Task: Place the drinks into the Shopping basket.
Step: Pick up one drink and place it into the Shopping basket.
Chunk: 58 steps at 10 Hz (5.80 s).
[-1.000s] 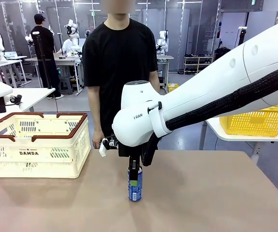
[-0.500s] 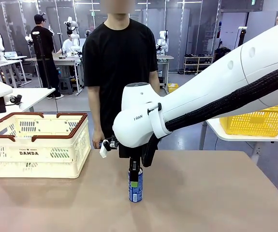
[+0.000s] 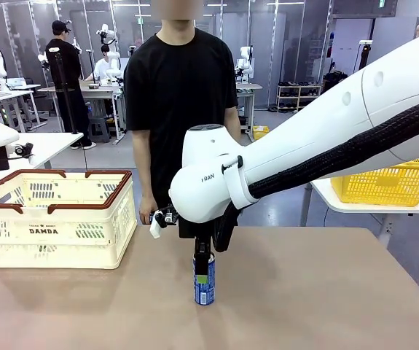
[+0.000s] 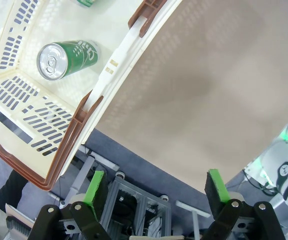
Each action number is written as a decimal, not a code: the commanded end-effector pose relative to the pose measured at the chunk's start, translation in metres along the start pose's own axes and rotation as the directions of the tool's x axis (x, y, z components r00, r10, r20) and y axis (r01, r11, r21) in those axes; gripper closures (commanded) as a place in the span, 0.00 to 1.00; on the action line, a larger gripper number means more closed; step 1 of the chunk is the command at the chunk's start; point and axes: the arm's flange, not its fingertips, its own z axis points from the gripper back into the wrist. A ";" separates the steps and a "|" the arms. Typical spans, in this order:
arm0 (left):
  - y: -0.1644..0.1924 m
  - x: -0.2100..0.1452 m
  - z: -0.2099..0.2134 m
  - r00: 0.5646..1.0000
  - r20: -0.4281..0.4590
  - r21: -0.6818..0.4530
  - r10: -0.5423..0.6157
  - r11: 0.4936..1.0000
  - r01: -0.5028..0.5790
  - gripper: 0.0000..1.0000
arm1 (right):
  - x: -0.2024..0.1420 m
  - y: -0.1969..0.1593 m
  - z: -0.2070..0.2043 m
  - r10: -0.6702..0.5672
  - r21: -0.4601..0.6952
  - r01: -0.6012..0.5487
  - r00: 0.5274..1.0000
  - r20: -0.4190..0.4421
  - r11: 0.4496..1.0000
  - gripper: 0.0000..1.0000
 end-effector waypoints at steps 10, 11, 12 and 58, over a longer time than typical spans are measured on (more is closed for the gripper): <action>-0.002 0.000 0.003 1.000 0.011 -0.003 0.019 1.000 -0.019 0.02 | -0.117 0.004 0.055 -0.088 -0.050 0.089 0.996 0.009 0.995 0.00; -0.002 0.000 0.003 1.000 0.011 -0.003 0.019 1.000 -0.019 0.02 | -0.145 0.007 0.063 -0.110 -0.048 0.111 0.993 0.034 0.993 0.00; -0.002 0.000 0.003 1.000 0.011 -0.003 0.019 1.000 -0.019 0.02 | -0.174 0.010 0.071 -0.140 -0.064 0.144 0.988 0.059 0.988 0.00; -0.301 0.366 0.001 0.710 0.154 0.076 -0.687 0.725 0.685 0.02 | -0.323 0.034 0.095 -0.379 -0.098 0.394 0.914 0.146 0.914 0.00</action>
